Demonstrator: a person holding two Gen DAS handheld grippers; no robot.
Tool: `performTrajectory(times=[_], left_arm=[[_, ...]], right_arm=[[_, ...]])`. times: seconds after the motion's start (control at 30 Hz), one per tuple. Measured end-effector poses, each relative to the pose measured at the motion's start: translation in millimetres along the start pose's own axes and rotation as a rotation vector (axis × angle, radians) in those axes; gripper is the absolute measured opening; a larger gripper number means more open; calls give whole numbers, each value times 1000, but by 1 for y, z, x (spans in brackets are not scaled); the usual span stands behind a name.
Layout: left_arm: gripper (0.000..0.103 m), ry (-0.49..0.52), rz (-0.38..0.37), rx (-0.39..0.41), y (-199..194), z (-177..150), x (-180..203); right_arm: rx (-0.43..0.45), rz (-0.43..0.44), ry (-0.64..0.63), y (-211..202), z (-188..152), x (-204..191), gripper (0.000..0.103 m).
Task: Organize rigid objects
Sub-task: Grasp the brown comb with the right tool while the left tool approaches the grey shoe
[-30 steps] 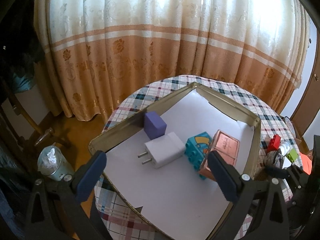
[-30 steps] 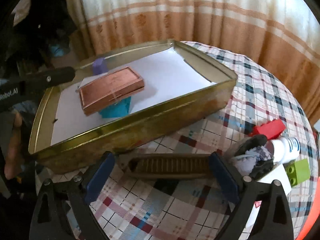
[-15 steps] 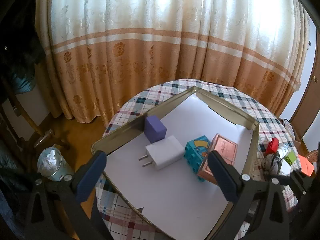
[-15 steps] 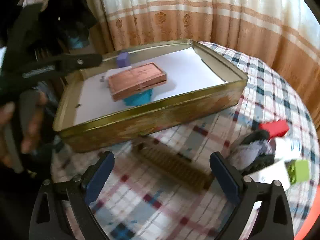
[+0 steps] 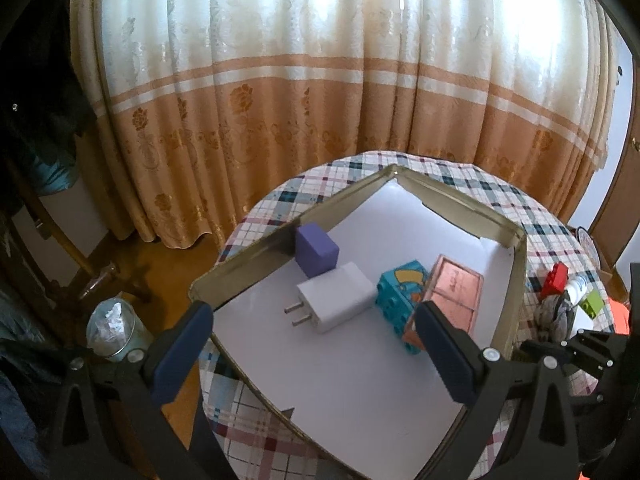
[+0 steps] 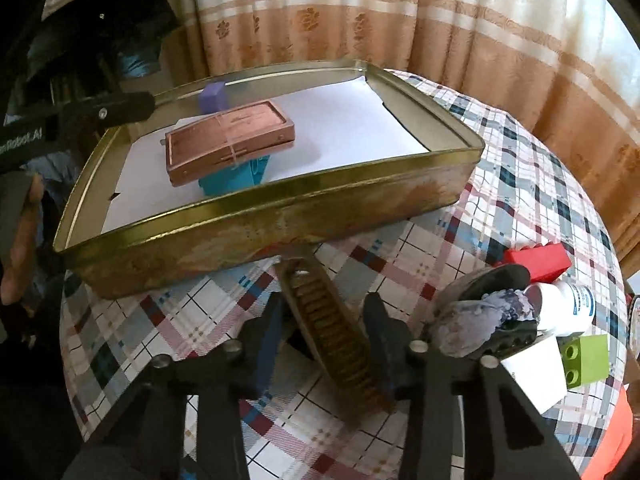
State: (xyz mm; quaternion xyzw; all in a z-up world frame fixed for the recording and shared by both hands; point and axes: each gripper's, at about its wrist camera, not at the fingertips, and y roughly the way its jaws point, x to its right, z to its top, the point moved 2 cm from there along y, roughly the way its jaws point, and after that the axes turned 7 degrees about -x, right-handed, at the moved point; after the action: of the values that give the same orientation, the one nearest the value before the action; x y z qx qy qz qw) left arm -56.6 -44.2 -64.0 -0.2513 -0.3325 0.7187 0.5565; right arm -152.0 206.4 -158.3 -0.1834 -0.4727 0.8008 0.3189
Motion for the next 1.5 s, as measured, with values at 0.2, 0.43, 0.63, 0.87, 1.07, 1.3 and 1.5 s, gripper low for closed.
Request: performTrajectory(times=[0.2,0.43,0.63,0.87,1.07,1.3,1.5], left_arm=[[102,31,5,-3,-2,-5,9],[102,59,5,-12,0,-9,17],[102,79,8,-13,-5,-11,24],[102,124,-25,5,-15,-9,49],[102,216,-82,28,-23,-5,96],[102,328,-150,39,-26,-8,150],[96,382,-201,18,-17,-14,180]], right_arm=[[22,11,3,-2,-3,-10,27],[39,9,35,-8,-8,-9,27],[75,11,51,-16,-8,-11,27],[176,-15,89,-60,-14,-6,27],[255,-90,207,-106,-35,29,27],[250,-203,358,-116,-57,85,27],[239,-195,430,-103,-65,107,27]])
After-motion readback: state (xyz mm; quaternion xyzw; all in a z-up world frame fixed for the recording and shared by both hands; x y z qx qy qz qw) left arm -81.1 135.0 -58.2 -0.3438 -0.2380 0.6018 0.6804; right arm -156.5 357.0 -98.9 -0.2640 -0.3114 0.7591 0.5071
